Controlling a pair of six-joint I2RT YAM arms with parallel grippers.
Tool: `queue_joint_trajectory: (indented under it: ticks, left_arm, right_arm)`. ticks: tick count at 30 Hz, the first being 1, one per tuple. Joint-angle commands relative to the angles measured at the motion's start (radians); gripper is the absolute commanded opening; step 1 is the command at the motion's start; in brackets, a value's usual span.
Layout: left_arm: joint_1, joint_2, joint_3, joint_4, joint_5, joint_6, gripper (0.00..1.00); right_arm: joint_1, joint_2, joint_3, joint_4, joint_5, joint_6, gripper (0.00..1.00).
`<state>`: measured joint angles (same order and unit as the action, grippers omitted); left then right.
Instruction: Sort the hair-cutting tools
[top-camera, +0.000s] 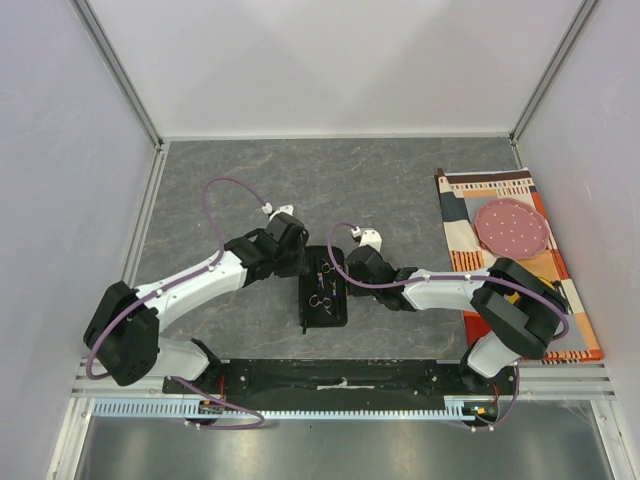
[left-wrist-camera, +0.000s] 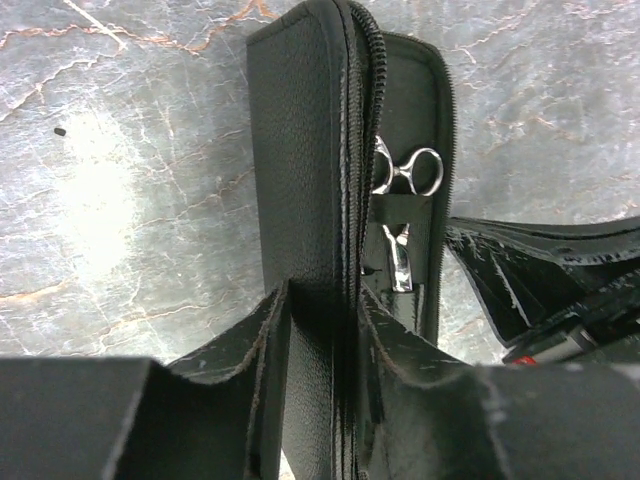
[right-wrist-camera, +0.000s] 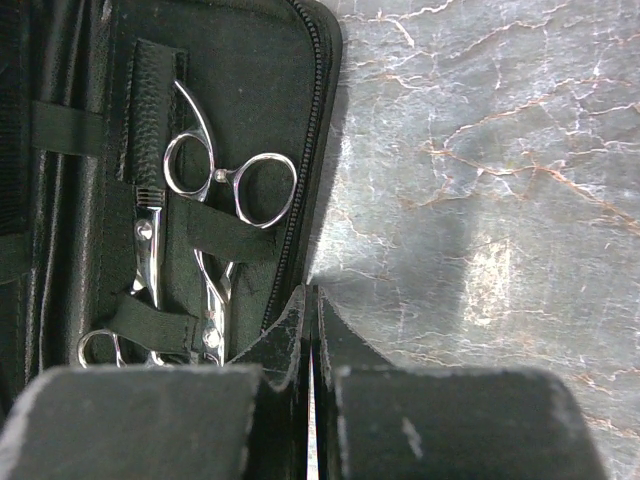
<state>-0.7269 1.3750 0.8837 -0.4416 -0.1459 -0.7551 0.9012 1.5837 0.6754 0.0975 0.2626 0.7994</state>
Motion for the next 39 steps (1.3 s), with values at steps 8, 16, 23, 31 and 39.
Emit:
queue_joint_trajectory:
  ticks: [8, 16, 23, 31, 39]
  left_arm:
    - [-0.005, -0.105, -0.049, 0.193, 0.098, 0.016, 1.00]
    - [-0.006, -0.149, -0.138, 0.288, 0.132, -0.022, 1.00]
    - [-0.006, -0.238, -0.212, 0.386, 0.172, -0.053, 1.00]
    - [-0.006, -0.283, -0.272, 0.435, 0.206, -0.062, 0.87]
    - [-0.006, -0.294, -0.292, 0.468, 0.209, -0.069, 0.48]
  right_arm:
    - [0.011, 0.041, -0.043, -0.016, -0.086, 0.018, 0.00]
    - [0.011, 0.047, -0.056, -0.007, -0.095, 0.017, 0.00]
    - [0.011, 0.059, -0.054, -0.001, -0.100, 0.014, 0.00]
    - [0.011, 0.065, -0.050, -0.001, -0.109, 0.011, 0.00]
    - [0.013, 0.062, -0.059, 0.001, -0.108, 0.011, 0.00]
